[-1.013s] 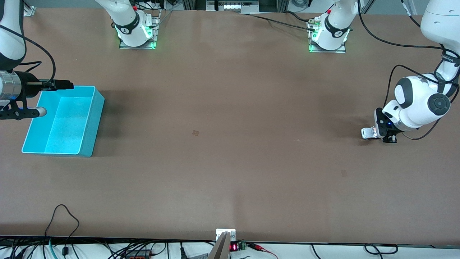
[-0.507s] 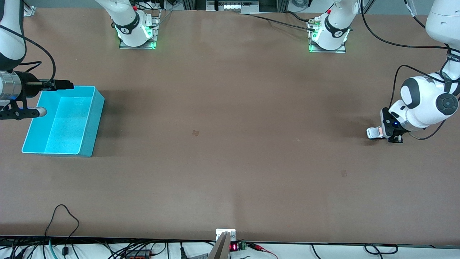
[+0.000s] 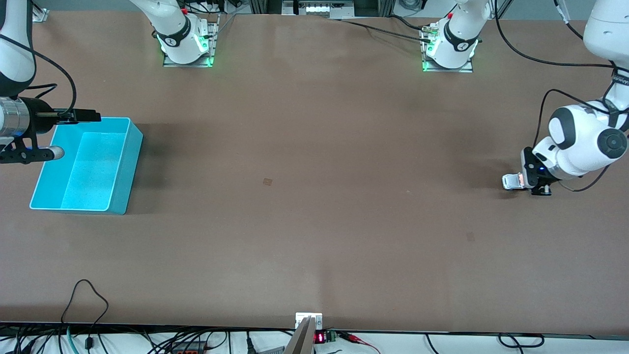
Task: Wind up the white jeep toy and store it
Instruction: 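Drag the jeep backward along the table with the left gripper, then open the left gripper, releasing the jeep to roll toward the bin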
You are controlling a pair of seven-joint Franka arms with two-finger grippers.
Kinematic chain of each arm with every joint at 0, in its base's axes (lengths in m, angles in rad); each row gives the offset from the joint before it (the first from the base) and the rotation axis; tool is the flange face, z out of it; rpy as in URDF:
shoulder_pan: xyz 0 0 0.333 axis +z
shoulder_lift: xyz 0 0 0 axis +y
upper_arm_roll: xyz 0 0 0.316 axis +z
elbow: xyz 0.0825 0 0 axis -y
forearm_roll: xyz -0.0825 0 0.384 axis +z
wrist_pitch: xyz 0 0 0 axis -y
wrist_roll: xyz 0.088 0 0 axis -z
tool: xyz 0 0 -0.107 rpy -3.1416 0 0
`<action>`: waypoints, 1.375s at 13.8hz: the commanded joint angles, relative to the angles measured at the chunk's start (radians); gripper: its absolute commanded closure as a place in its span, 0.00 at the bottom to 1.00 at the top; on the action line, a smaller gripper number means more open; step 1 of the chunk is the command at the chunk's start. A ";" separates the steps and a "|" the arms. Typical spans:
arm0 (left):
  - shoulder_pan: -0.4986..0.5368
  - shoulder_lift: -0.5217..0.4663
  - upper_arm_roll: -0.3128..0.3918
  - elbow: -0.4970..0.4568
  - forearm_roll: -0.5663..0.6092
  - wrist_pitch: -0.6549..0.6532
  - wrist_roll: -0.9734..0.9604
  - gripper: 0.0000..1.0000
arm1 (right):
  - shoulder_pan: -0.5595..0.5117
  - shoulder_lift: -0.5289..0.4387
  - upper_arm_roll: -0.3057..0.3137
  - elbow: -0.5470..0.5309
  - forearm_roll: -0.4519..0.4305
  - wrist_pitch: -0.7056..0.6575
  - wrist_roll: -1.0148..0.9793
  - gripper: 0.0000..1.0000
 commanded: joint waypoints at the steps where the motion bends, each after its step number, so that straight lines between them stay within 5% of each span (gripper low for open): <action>1: 0.030 0.004 -0.064 0.025 0.022 -0.057 0.012 0.00 | -0.008 -0.001 0.004 0.003 0.016 -0.013 -0.003 0.00; 9: 0.014 -0.150 -0.139 0.025 0.020 -0.236 0.009 0.00 | -0.006 -0.001 0.004 0.003 0.016 -0.015 -0.003 0.00; 19: -0.074 -0.202 -0.170 0.053 -0.114 -0.235 0.001 0.00 | -0.003 -0.001 0.004 0.003 0.016 -0.015 0.002 0.00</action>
